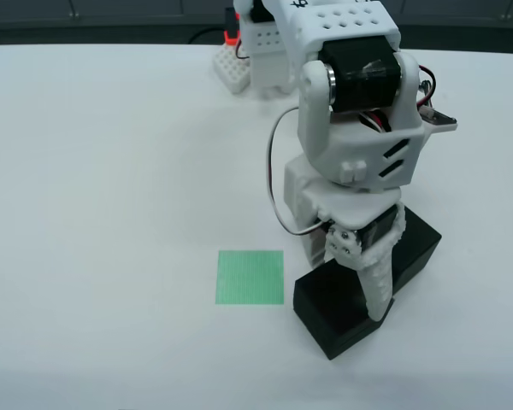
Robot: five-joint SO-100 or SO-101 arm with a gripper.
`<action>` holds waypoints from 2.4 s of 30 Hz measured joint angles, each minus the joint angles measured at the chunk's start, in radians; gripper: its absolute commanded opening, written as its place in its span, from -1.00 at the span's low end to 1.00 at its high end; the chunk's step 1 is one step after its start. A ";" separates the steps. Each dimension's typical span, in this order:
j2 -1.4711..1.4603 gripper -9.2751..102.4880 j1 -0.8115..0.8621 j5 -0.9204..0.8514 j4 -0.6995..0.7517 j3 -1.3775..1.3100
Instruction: Stack 3 Blocks on the chosen place.
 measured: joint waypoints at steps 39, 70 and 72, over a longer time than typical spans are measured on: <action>0.167 -0.41 0.058 0.094 0.000 0.287; 0.210 -0.41 0.213 0.568 0.000 0.371; 0.210 -0.41 0.213 0.569 0.000 0.371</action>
